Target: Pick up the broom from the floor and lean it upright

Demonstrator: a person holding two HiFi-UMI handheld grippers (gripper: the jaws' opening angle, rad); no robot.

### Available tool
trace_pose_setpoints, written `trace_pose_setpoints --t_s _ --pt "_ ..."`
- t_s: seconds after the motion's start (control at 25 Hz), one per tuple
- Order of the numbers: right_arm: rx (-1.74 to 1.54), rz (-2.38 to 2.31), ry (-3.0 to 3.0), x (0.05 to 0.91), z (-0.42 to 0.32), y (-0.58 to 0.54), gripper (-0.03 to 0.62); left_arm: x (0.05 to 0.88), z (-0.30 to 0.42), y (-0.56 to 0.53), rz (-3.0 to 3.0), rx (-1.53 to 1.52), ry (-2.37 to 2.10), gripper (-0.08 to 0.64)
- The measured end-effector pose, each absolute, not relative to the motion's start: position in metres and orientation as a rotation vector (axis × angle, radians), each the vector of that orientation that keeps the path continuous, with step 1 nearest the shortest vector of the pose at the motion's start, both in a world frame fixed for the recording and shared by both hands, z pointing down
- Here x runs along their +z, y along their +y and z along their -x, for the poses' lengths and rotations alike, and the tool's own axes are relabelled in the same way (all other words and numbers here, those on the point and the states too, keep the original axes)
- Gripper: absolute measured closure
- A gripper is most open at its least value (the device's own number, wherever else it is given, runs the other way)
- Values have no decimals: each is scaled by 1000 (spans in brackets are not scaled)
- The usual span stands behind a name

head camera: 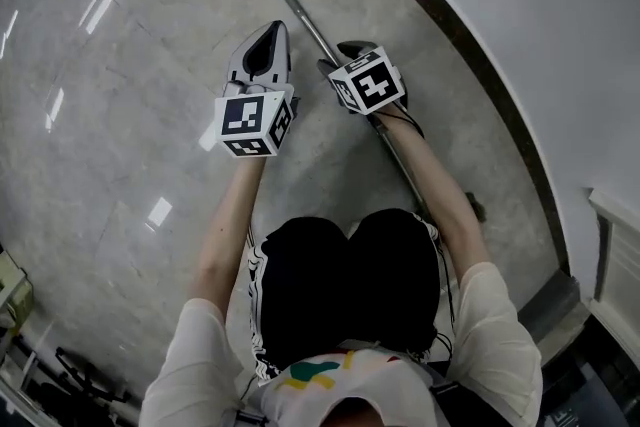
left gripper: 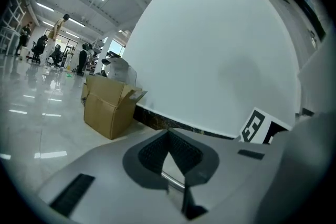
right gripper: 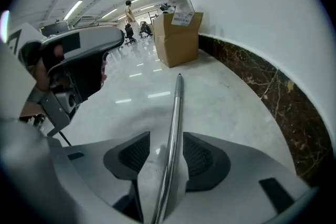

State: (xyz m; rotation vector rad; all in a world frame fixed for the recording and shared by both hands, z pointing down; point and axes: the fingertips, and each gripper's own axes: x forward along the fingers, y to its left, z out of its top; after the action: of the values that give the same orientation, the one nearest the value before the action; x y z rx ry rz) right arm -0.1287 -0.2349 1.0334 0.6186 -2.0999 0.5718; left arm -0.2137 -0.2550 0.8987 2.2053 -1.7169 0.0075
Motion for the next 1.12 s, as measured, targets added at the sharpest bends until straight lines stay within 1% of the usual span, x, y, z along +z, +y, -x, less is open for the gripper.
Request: trace_pose_setpoints --t_s 0.32,0.76,0.84,0.96,1.12 --pt "589 -629 -2092 1060 139 -251 393 914 191 -261 -2248 90 -1700 515" --pt "554 -676 -2049 1072 147 -265 394 921 215 -259 -2187 113 -1772 517" --pt "479 -669 -2045 1069 151 -266 417 923 218 -258 -2163 97 -1789 515" --pt "432 -666 -2050 1066 153 -263 483 925 225 -258 -2121 65 -1820 515" --pt "534 -723 -2058 1068 150 -267 498 926 232 -259 -2099 56 -1830 515"
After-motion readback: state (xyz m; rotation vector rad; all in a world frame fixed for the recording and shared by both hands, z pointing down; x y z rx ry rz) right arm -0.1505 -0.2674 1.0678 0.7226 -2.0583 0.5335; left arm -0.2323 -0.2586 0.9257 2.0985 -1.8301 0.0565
